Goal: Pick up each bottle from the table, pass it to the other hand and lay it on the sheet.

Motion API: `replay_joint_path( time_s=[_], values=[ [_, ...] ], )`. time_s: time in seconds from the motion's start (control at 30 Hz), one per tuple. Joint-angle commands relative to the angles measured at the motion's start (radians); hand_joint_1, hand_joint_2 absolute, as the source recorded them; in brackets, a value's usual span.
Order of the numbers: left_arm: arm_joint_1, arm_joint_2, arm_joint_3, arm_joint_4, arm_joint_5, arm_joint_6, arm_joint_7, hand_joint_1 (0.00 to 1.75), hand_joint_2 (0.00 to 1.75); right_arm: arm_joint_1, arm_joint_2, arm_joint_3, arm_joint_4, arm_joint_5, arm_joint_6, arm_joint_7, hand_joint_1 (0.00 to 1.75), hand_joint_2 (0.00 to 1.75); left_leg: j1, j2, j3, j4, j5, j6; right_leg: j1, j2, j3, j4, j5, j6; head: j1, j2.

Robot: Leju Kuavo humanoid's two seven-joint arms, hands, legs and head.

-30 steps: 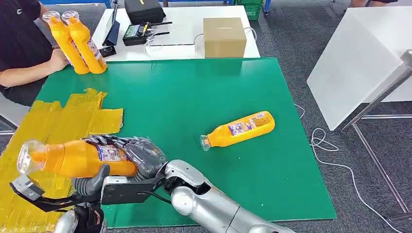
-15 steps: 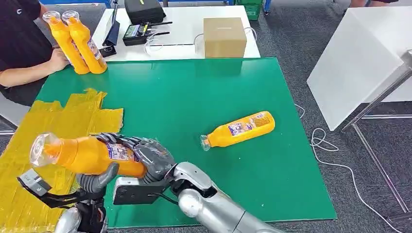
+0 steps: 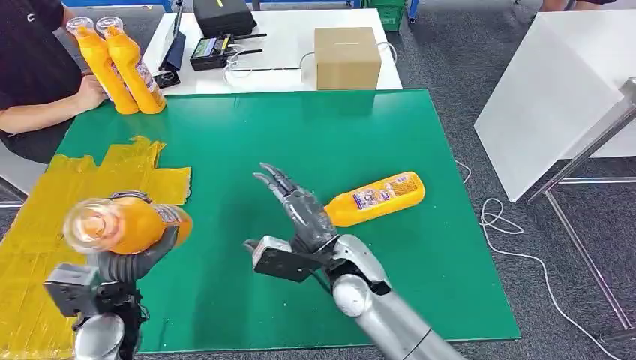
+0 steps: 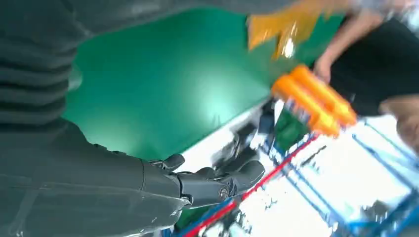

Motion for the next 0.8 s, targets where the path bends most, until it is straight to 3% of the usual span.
replay_joint_path(
  time_s=[0.03,0.13,0.3,0.47,0.8],
  values=[
    [-0.07,0.105,0.048,0.234,-0.765,0.398,0.221,1.75,1.75,-0.053,-0.106,-0.107,-0.058,-0.022,0.05,-0.022,0.0,0.0,-0.001,-0.001,0.003,-0.002,0.001,0.0,-0.001,-0.002,0.003,-0.001,0.0,0.0,0.0,0.0],
    [-0.072,0.114,0.091,0.287,-0.938,0.398,0.267,1.75,1.75,-0.058,-0.106,-0.098,-0.047,-0.027,0.053,-0.029,0.0,0.0,0.0,0.0,0.002,-0.001,0.001,-0.001,-0.001,-0.001,0.002,-0.001,0.0,0.0,0.0,0.0],
    [-0.091,0.168,0.088,0.404,-0.995,0.398,0.32,1.75,1.75,-0.063,-0.11,-0.082,-0.037,-0.035,0.054,-0.034,0.0,0.0,0.001,0.001,0.003,-0.002,0.001,-0.001,0.001,-0.001,0.003,-0.002,0.0,-0.001,0.0,0.0],
    [-0.091,0.168,0.088,0.404,-0.995,0.398,0.32,1.75,1.75,-0.063,-0.11,-0.082,-0.037,-0.035,0.054,-0.034,0.0,0.0,0.001,0.001,0.001,-0.001,0.001,-0.001,0.001,-0.002,0.002,-0.001,0.0,0.0,0.0,0.0],
    [-0.207,0.311,0.034,0.809,-0.965,0.398,0.366,1.75,1.75,-0.085,-0.119,-0.056,-0.025,-0.058,0.064,-0.042,0.0,0.0,0.0,0.0,0.003,-0.002,0.001,-0.001,0.0,-0.002,0.003,-0.001,0.0,-0.001,0.0,0.0]
  ],
)
